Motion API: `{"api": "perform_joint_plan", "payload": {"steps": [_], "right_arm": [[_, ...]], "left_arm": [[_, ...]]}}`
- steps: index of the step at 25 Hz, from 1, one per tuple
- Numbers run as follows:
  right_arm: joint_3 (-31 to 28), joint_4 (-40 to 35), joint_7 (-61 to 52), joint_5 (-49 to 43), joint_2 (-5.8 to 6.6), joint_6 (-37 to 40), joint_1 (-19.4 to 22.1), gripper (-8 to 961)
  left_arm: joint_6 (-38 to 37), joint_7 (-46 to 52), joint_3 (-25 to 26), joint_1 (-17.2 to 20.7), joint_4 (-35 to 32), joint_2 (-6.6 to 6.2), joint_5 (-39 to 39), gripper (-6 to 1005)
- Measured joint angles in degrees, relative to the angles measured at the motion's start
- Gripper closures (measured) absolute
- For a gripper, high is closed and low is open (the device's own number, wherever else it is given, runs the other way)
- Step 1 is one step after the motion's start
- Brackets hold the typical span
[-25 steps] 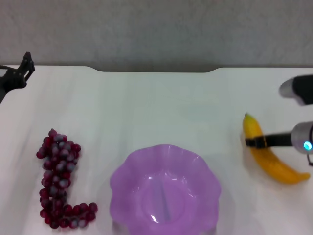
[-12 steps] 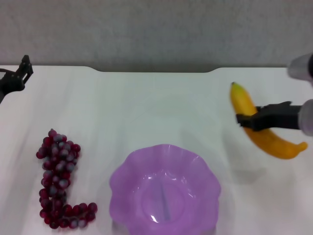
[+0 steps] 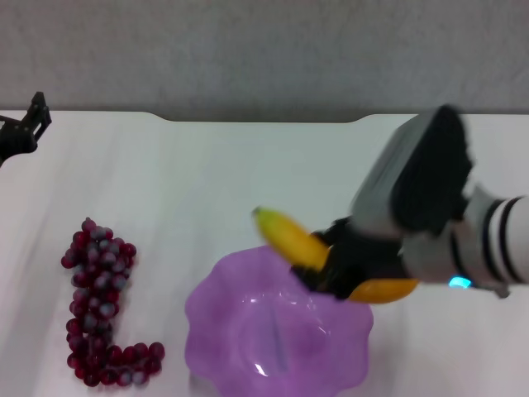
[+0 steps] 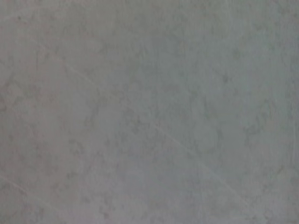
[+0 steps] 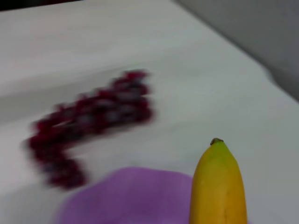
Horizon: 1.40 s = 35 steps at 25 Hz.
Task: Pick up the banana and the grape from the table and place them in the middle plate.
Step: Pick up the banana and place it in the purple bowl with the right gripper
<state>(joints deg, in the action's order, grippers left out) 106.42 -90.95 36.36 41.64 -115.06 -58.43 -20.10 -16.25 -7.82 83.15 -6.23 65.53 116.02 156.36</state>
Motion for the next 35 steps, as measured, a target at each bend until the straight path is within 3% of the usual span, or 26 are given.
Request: {"api": "perform_joint_plan", "payload": {"steps": [4,9,21,35], "right_arm": [[6.3,-2.4,2.6,-0.4,0.05,-1.6,-1.0,447],[9.3,0.2,3.1,-0.7,0.01,-1.7,-3.4,447],[16.6,23.7,-2.0,0.0,-0.36,8.4,-16.9,447],[16.6,25.7,-4.6,0.0,-0.43,12.5,-18.0,447]], "left_arm": [[0.0,-0.1,0.0,0.0,0.0,-0.01,0.0,275],[0.0,-0.1,0.0,-0.2,0.0,-0.04,0.0,276],[0.0,0.0,-0.1,-1.0,0.0,0.02,0.0,277],[0.0,0.0,-0.2,-1.2,-0.1,0.08,0.0,279]]}}
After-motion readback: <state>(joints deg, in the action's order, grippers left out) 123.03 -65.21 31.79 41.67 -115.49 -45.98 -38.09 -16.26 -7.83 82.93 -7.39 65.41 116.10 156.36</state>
